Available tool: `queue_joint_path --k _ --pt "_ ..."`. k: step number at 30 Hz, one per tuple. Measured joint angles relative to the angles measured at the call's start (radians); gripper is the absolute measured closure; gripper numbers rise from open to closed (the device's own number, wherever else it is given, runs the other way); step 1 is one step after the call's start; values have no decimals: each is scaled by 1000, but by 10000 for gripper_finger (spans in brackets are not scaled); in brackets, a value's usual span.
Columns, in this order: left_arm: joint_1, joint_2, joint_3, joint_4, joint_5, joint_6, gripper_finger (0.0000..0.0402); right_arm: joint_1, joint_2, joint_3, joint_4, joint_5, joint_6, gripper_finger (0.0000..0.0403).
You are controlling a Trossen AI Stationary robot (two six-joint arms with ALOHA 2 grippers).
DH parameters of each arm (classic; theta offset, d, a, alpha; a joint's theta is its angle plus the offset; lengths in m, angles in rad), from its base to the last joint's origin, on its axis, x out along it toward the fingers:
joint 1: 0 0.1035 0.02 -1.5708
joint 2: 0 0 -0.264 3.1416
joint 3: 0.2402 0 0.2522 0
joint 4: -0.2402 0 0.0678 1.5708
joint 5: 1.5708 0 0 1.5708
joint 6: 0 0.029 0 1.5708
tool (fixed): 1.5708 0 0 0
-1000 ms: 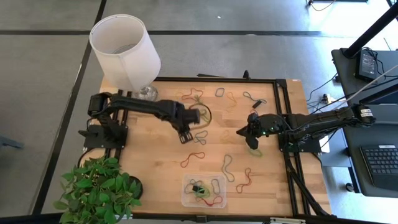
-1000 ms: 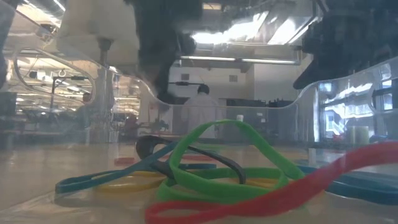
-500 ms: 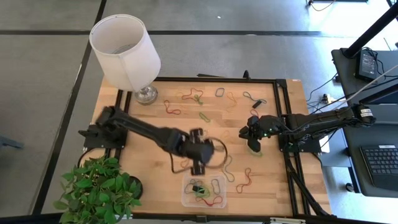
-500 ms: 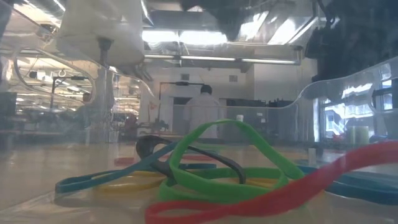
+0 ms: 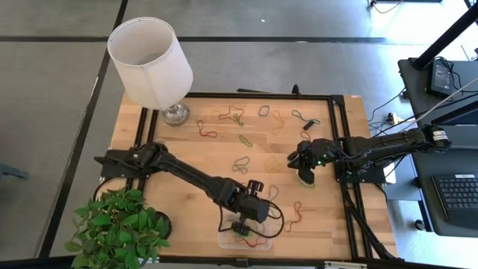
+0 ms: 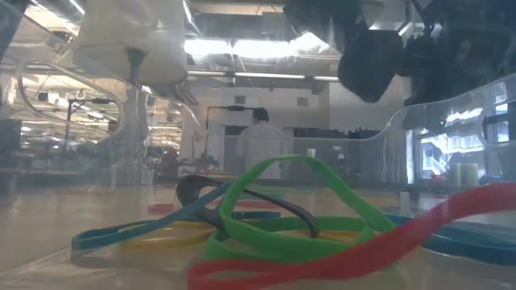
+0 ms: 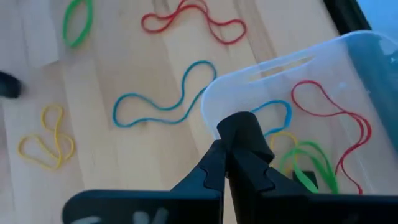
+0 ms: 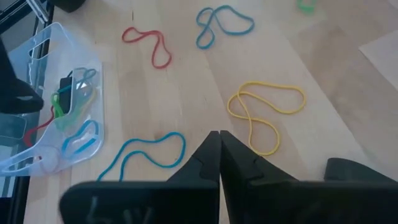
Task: Pick and place rubber bands into bin
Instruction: Put the black rubber band into the transparent bin, then put the yellow rubber band into the transparent bin
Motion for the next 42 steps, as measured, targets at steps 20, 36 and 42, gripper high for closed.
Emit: queue_joint_path --k 20,36,42 --pt "2 42 0 90 119 -115 289 0 0 0 -13 -1 1 398" --pt "20 -31 -2 -60 91 -161 308 0 0 0 -16 -1 -2 398" --pt "27 -94 0 -116 17 -39 392 0 0 0 -14 0 -1 398"
